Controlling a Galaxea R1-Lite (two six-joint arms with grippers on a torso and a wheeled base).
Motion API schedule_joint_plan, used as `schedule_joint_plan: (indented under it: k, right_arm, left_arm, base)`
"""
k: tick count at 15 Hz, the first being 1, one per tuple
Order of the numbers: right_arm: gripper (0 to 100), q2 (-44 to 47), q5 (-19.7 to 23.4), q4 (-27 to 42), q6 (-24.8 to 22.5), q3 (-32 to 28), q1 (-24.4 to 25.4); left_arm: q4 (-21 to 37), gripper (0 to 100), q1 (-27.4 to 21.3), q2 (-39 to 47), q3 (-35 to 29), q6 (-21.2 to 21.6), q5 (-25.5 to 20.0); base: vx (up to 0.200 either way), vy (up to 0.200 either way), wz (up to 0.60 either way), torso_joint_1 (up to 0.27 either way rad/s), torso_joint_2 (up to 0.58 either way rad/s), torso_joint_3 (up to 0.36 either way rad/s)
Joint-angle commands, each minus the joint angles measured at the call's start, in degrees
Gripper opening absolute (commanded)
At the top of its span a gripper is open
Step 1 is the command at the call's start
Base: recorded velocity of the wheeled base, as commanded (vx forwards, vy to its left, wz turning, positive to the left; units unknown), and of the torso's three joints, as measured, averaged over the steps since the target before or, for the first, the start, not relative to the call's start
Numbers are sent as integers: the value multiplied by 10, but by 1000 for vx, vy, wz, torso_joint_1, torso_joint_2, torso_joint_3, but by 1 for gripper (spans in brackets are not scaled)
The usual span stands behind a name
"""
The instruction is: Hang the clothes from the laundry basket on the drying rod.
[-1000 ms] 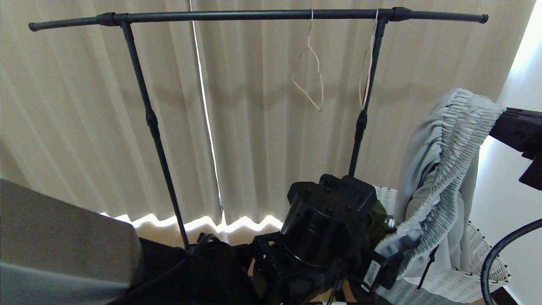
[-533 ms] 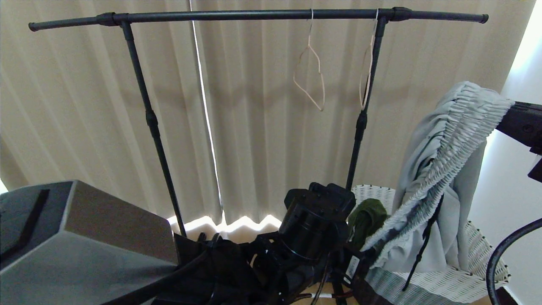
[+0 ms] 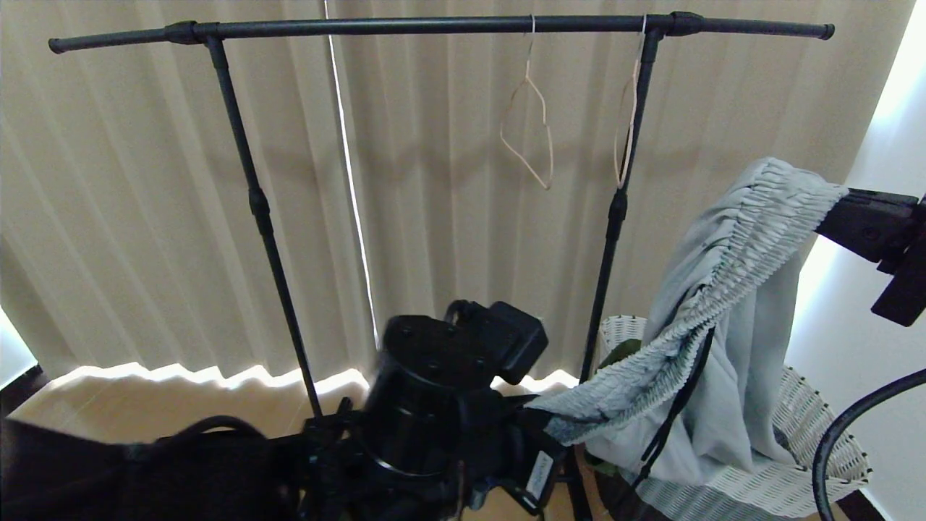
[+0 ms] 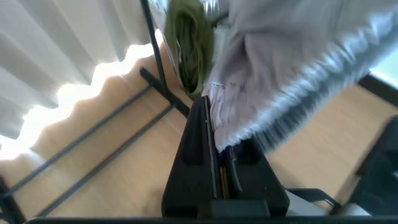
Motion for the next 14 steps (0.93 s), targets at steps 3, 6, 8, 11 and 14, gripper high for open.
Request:
schedule_joint_plan:
  k: [3,6,8,11,14]
  right_arm:
    - [0,34,3,-5,-1,-8,0]
    - [0,46,10,-5,0,-41,0]
    - [0,56,10,-5,0,-73,0]
    - [0,57,10,-5,0,-99,-2]
    - [0,67,9,-5,0,-121,-6]
  left_arm:
    - [118,0,12,-297,80,20,-7]
    - [186,0,51,-351,36,21,-8]
    - [198,0,111,-358,-16,33,-8]
    - [204,0,165,-347,-74,54,-8]
    - [202,0,205,-294,-126,60,-7]
  base:
    - [0,0,0,0,0,0]
    - [0,0,0,0,0,0]
    - [0,0,0,0,0,0]
    - [0,0,0,0,0,0]
    - [0,0,0,0,0,0]
